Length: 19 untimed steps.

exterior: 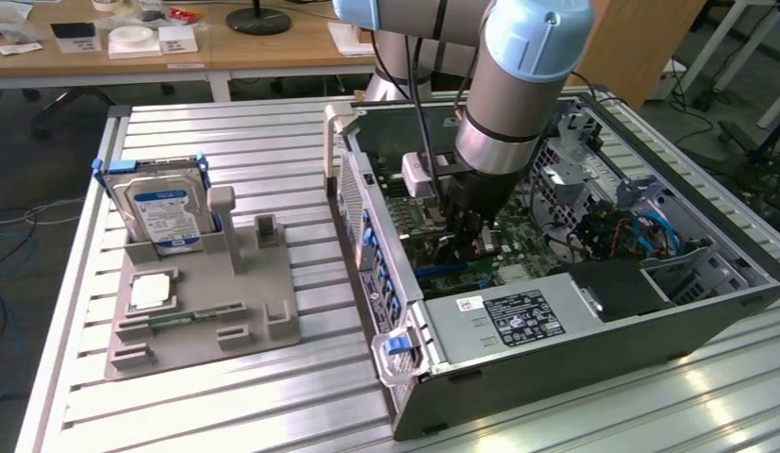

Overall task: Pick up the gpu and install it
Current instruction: 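Insert the gpu into the slot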

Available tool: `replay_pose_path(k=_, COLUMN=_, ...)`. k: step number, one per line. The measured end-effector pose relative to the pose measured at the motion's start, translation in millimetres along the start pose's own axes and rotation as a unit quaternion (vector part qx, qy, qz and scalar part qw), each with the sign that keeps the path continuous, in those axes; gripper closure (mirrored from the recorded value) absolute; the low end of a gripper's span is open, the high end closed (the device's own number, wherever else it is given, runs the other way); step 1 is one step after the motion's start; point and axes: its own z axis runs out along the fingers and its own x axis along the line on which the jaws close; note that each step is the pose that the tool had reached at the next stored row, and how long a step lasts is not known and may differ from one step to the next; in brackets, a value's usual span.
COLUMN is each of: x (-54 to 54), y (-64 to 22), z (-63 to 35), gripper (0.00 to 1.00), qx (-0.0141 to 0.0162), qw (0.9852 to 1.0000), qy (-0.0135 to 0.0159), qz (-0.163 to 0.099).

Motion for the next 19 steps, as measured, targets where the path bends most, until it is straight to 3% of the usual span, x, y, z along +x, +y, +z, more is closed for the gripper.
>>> replay_pose_path(k=7, x=-0.3, y=0.2, z=-4.3, gripper=0.72, qx=-0.0001, qw=1.0, qy=0.0001, qz=0.0)
replay_pose_path(k=19, x=-0.2, y=-3.3, z=-2.2, gripper=0.72, qx=-0.0001, qw=1.0, qy=0.0001, qz=0.0)
